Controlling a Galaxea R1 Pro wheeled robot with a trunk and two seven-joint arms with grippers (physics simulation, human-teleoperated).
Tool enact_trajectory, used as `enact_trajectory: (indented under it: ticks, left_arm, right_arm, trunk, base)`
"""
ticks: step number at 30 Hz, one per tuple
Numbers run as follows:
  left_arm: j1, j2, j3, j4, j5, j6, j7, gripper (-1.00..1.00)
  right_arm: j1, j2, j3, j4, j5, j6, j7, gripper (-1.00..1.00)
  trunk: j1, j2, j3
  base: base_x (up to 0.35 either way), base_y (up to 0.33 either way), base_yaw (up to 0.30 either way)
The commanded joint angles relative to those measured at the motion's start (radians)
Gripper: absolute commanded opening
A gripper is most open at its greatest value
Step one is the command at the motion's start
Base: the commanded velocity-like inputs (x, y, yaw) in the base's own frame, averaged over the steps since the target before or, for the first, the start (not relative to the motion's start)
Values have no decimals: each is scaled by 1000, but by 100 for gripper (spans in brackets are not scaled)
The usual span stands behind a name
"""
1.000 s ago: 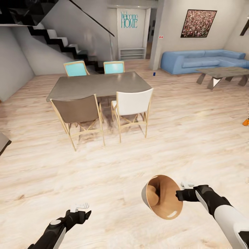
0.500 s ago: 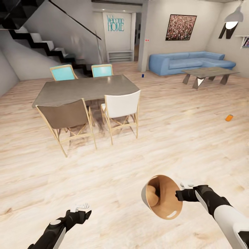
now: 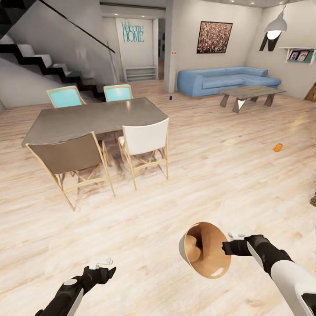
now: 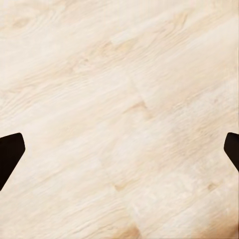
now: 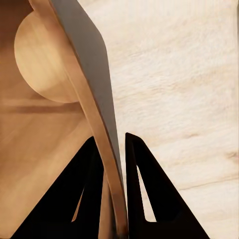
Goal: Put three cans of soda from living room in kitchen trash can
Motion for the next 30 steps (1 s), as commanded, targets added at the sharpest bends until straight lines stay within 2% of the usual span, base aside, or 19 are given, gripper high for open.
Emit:
enact_trajectory:
  ticks: [1,7,24,30]
  left_arm:
    - [0,0,0,0,0,0,0,100]
    - [0,-1,-1,0,-1,-1,1,100]
    - [0,-2,-2,3,-1,-2,1,100]
    - [0,-2,-2,3,-1,-2,1,100]
  right_arm:
    - [0,0,-4,-1,-16,4,4,-100]
    - [0,2,-3,-1,-16,4,4,-100]
    - [0,6,-2,-1,-16,4,4,-100]
    - [1,6,-2,-1,-16,4,4,-100]
  trunk:
    - [0,0,1]
    - [0,0,6]
    - [0,0,24]
    - [0,0,31]
  base:
    - [268,189,-222]
    - [265,62,-223]
    - [210,-207,-202]
    - [235,-73,-193]
